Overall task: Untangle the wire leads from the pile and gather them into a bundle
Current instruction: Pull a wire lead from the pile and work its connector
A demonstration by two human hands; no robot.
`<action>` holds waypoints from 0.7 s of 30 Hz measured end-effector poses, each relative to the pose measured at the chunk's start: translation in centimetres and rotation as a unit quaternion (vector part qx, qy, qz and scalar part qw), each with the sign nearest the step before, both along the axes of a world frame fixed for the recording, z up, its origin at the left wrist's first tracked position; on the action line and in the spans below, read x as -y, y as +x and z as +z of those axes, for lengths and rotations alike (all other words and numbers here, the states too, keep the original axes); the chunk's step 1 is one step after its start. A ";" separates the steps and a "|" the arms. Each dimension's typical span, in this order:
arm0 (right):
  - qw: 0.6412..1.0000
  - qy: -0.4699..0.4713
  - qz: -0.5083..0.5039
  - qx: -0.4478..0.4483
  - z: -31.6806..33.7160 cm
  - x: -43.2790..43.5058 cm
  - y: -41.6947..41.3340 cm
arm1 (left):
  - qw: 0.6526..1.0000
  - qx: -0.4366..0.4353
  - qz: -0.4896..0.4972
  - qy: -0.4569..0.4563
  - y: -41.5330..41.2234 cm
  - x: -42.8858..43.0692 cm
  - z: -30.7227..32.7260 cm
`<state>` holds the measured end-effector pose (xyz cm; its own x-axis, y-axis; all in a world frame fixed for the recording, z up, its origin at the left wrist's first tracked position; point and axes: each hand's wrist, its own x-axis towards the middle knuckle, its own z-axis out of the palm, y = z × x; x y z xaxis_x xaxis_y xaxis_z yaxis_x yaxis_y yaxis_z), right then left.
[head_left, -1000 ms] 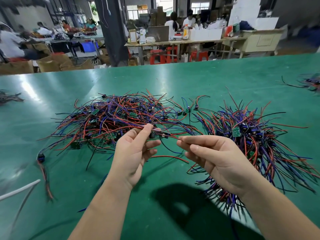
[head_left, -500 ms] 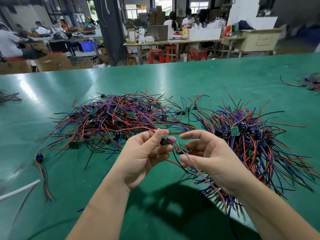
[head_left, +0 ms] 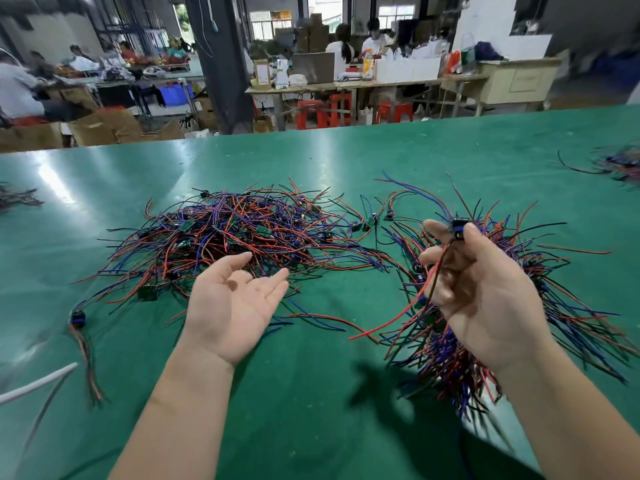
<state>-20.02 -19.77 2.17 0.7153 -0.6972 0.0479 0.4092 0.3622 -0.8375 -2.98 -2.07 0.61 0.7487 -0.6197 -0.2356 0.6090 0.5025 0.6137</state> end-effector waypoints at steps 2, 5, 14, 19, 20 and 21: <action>1.000 -0.006 0.027 -0.013 -0.2 -0.3 0.1 | 0.997 0.047 -0.039 0.040 -0.9 0.4 0.3; 0.996 -0.028 0.077 -0.035 -0.6 -0.9 0.4 | 0.970 0.186 -0.088 0.129 -3.0 1.6 0.3; 0.941 -0.197 0.230 -0.150 -2.3 -3.0 0.6 | 0.903 0.401 -0.079 0.131 -6.9 3.7 -1.1; 0.901 -0.327 0.118 -0.257 -3.0 -2.8 0.9 | 0.903 0.396 -0.051 0.158 -6.0 3.8 -1.6; 0.911 -0.317 0.087 -0.247 -3.1 -2.7 1.0 | 0.900 0.399 -0.065 0.163 -5.8 3.7 -1.6; 0.927 -0.293 0.061 -0.227 -3.1 -2.6 1.1 | 0.894 0.406 -0.088 0.169 -5.8 3.5 -1.6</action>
<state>-18.97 -17.14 -0.96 0.8263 -0.5591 0.0689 -0.0466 -0.1898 -0.9807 -8.73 -5.60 -1.01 0.6558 -0.7410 0.1445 -0.0544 0.1446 0.9880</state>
